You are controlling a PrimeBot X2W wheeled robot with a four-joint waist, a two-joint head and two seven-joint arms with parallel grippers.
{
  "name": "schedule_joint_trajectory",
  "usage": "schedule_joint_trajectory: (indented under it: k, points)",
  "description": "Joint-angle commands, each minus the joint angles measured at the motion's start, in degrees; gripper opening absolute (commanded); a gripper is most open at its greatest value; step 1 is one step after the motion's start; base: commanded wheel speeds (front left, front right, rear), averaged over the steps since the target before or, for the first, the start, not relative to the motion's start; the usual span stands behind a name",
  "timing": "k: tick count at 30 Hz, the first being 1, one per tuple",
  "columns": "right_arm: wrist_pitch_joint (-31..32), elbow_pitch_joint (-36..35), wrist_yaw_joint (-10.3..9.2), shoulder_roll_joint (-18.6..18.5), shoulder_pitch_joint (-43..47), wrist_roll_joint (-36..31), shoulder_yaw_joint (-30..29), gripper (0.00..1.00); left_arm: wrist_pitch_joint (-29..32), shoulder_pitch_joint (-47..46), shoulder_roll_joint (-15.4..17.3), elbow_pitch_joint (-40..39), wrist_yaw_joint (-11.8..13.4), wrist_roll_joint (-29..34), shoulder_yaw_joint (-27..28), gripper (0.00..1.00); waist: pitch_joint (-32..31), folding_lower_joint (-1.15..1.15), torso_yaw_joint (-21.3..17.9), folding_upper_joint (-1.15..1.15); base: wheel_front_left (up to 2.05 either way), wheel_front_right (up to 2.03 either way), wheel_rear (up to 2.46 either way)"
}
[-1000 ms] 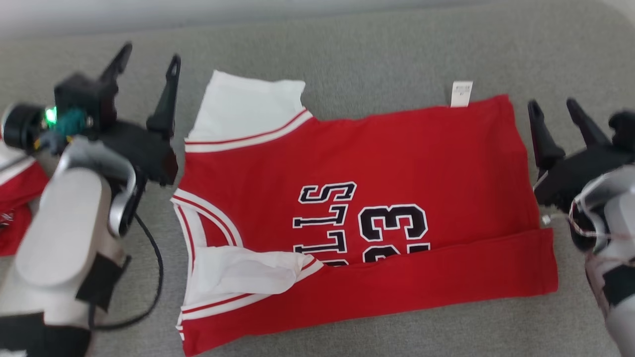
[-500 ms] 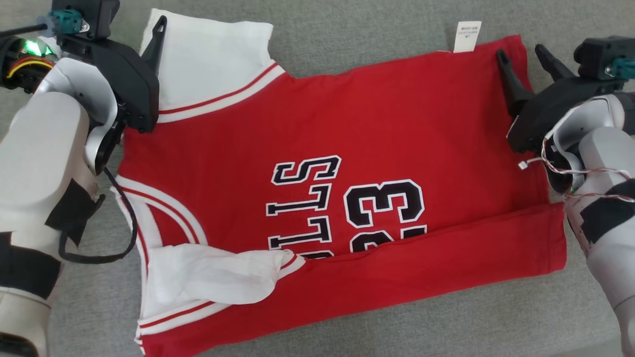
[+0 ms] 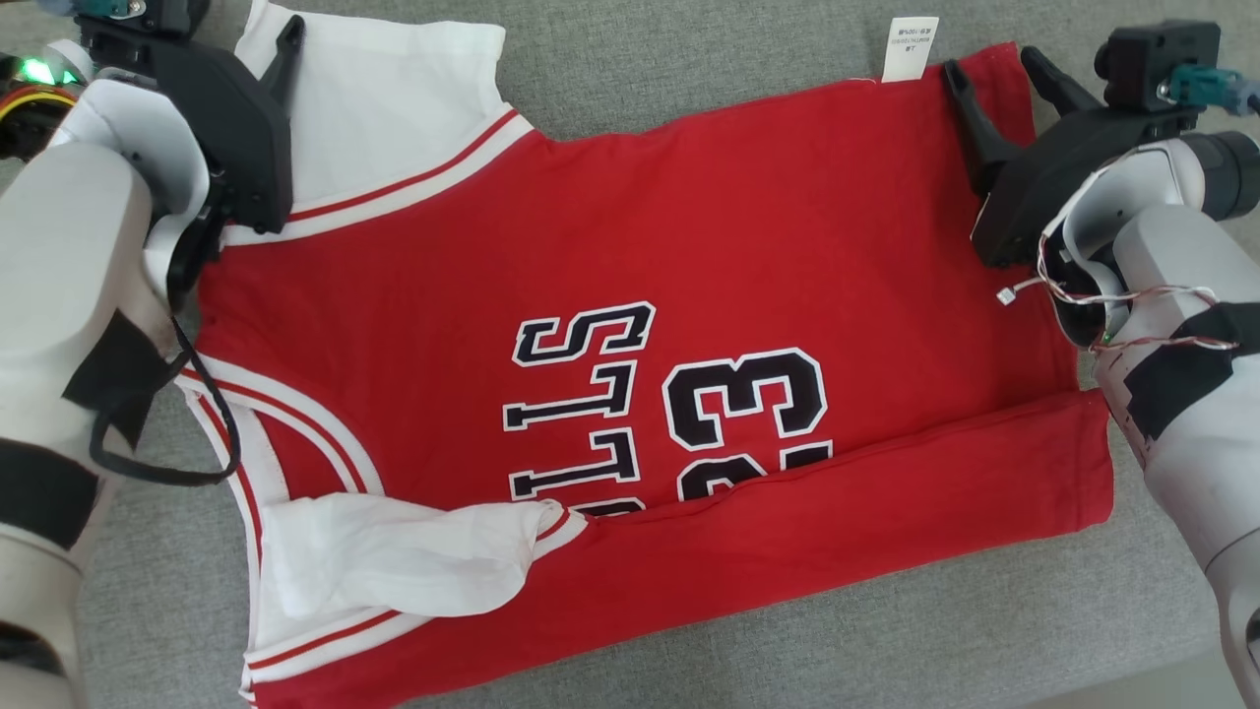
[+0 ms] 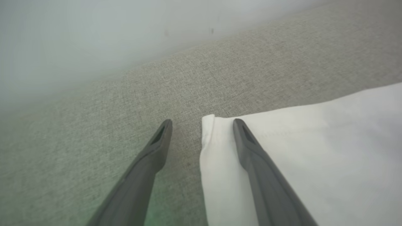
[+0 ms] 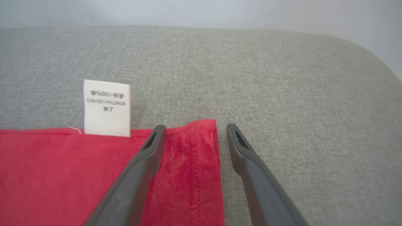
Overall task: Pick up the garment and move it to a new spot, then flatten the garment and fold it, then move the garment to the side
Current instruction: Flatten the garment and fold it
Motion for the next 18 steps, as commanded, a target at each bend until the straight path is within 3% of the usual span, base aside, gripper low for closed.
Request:
schedule_joint_trajectory:
  k: [1, 2, 3, 4, 8, 18]
  points:
    - [0.2, 0.9, -0.14, 0.3, -1.1, 0.8, 1.0, 1.00, 0.8, -0.6, -0.9, 0.8, 0.1, -1.7, -0.6, 1.00, 0.1, 0.00, -0.1, -0.01, 0.00, 0.00, 0.00]
    - [0.8, 1.4, -0.14, 0.4, -1.4, 1.3, 1.5, 0.59, 1.5, -0.6, -1.1, 1.2, 0.1, -2.4, -1.0, 0.83, 0.1, 0.00, -0.1, -0.01, 0.00, 0.00, 0.00]
    - [1.3, 2.1, -0.14, 0.3, -1.8, 1.6, 2.0, 0.30, 2.3, -0.5, -1.3, 1.5, 0.1, -2.8, -1.5, 0.35, 0.1, 0.00, 0.0, -0.01, 0.00, 0.00, 0.00]
    - [1.5, 2.5, -0.14, 0.3, -2.4, 1.9, 2.4, 0.00, 2.9, -0.6, -1.4, 1.6, 0.1, -3.4, -2.0, 0.00, 0.1, 0.00, 0.1, -0.01, 0.00, 0.00, 0.00]
    - [0.5, 3.5, -0.14, 0.0, -3.6, 3.3, 3.5, 0.00, 1.2, -1.4, -1.2, 1.4, 0.1, -5.7, -2.5, 0.00, -0.3, 0.00, 0.7, -0.01, 0.00, 0.00, 0.00]
    - [-7.2, 4.2, -0.14, -2.1, -1.1, 5.9, 5.5, 0.00, -10.1, 0.2, -2.3, -1.0, 0.1, -9.6, -2.1, 0.00, -4.4, 0.00, 3.1, -0.01, 0.00, 0.00, 0.00]
